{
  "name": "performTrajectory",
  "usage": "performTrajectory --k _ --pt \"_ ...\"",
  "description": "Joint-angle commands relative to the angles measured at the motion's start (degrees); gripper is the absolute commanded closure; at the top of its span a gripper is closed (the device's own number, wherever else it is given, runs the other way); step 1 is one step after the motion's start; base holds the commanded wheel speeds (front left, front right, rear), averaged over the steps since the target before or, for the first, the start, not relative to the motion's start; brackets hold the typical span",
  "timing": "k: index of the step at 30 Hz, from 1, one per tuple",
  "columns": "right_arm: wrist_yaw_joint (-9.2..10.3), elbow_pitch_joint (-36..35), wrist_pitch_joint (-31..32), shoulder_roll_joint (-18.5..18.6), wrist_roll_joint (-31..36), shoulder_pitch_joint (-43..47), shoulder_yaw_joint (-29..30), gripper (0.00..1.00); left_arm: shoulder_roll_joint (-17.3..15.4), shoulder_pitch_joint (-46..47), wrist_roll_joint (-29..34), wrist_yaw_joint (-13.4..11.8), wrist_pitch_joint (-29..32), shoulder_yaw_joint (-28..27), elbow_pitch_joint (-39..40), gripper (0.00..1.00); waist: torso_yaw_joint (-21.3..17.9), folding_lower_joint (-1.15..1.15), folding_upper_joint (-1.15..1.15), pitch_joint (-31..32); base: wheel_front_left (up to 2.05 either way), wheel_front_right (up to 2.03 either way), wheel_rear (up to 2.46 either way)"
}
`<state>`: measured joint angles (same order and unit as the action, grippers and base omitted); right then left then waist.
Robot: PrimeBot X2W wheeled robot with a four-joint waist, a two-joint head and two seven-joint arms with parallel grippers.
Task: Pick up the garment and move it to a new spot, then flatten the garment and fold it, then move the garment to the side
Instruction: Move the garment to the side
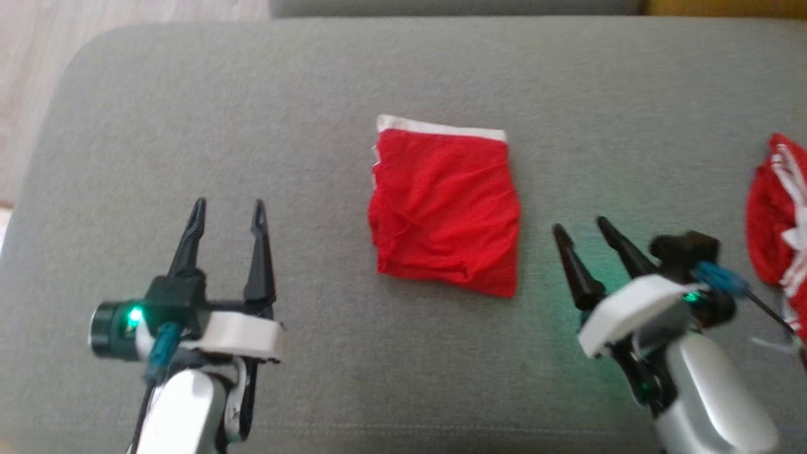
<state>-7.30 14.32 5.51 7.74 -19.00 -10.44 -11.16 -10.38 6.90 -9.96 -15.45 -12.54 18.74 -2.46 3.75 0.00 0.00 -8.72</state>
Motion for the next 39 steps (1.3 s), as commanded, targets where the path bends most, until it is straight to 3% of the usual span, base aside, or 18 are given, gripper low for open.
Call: performTrajectory --k 1,8,14,15,17,21,27,39 --pt "-0.19 0.39 -0.81 0.21 -0.59 -3.27 -2.25 0.0 -0.31 3.21 0.73 0.18 -0.64 -1.49 1.23 0.0 2.0 0.0 0.0 -1.92 0.0 0.0 0.0" --pt "-0.19 14.4 0.41 -0.9 -4.94 -13.14 -7.89 0.0 1.43 5.48 0.76 0.78 -1.78 -0.19 -0.9 0.0 4.52 0.0 0.0 -3.59 0.0 0.0 0.0" --pt "-0.19 25.25 6.35 -1.59 -5.83 -18.87 -12.83 0.0 2.04 6.07 0.74 1.0 -2.21 0.12 -1.87 0.0 5.2 0.0 0.0 -4.24 0.0 0.0 0.0" --pt "-0.19 26.18 6.74 -1.86 -6.55 -19.52 -13.3 0.23 2.07 6.13 0.77 1.02 -2.25 0.13 -1.95 0.0 5.25 0.0 0.0 -4.32 0.0 0.0 0.0" --pt "-0.19 27.34 6.43 -2.16 -7.48 -20.6 -13.84 1.0 2.1 6.21 0.84 0.98 -2.31 0.09 -2.06 0.0 5.19 0.0 0.0 -4.4 0.0 0.0 0.0" --pt "-0.19 27.11 4.63 -2.09 -8.17 -21.47 -15.3 1.0 2.01 6.15 0.97 0.77 -2.38 -0.16 -2.16 0.0 4.03 0.0 0.0 -4.26 0.0 0.0 0.0" --pt "-0.19 21.98 1.68 1.47 -7.04 -20.47 -18.07 1.0 1.57 5.88 1.15 0.72 -2.43 -0.4 -1.78 0.0 0.0 0.0 0.0 -3.95 0.0 0.0 0.0" --pt "-0.19 8.69 5.48 16.24 -5.43 -14.36 -18.56 1.0 0.19 6.94 1.96 1.23 -2.24 0.31 -0.04 0.0 -14.16 0.0 0.0 -5.27 0.0 0.0 0.0"
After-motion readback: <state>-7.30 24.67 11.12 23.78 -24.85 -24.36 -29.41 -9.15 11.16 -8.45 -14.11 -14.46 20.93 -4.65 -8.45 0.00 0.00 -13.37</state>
